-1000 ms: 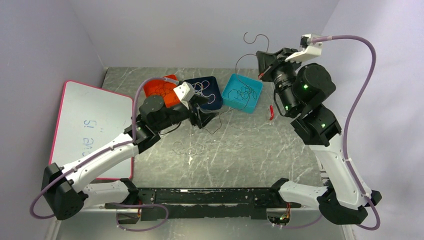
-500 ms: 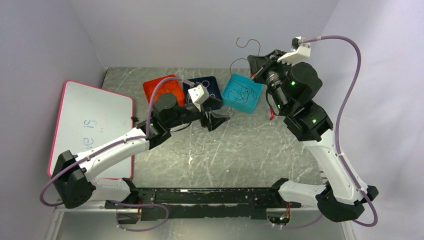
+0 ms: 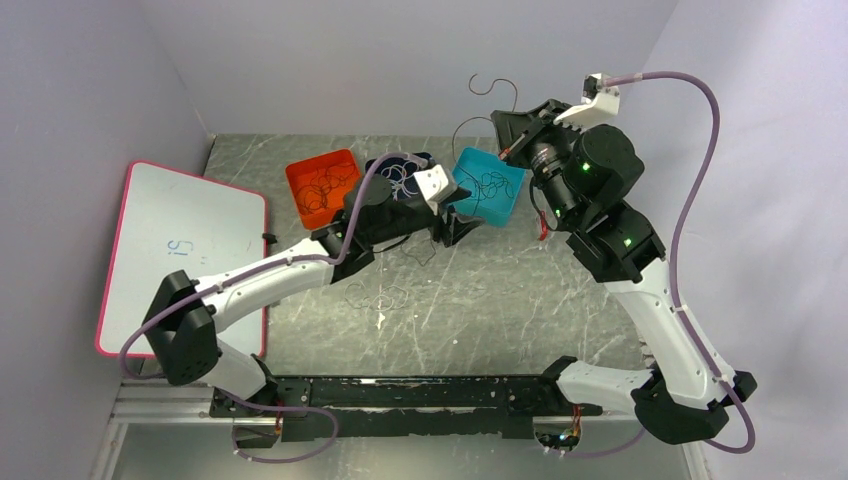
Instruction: Untangle the cables
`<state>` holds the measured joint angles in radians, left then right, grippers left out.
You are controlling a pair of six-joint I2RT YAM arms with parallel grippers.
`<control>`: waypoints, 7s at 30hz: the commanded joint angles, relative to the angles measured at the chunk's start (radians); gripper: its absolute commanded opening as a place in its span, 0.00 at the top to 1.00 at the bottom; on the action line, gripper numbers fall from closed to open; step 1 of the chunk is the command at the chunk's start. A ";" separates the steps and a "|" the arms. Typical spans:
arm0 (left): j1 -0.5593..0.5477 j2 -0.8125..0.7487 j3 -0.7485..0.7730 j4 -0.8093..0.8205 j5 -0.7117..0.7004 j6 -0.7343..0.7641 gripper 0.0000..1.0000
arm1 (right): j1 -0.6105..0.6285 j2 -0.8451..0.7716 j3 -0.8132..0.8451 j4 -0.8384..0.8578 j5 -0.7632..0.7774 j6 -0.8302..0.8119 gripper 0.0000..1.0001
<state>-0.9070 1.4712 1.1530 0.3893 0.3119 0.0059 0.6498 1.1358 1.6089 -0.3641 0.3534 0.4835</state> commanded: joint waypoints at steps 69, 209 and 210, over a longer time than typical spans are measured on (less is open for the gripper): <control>0.627 0.034 0.226 -0.485 0.117 0.043 0.93 | 0.002 -0.162 -0.477 -0.011 -0.173 -0.005 0.54; 0.777 0.743 0.469 -0.431 -0.032 0.000 0.59 | 0.002 -0.160 -0.577 -0.095 -0.185 0.009 0.53; 0.777 0.740 0.464 -0.430 -0.034 0.000 0.59 | 0.001 -0.159 -0.576 -0.096 -0.185 0.009 0.53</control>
<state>-0.1364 2.2387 1.6375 -0.0917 0.2737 0.0109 0.6498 0.9932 1.0412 -0.4557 0.1711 0.4904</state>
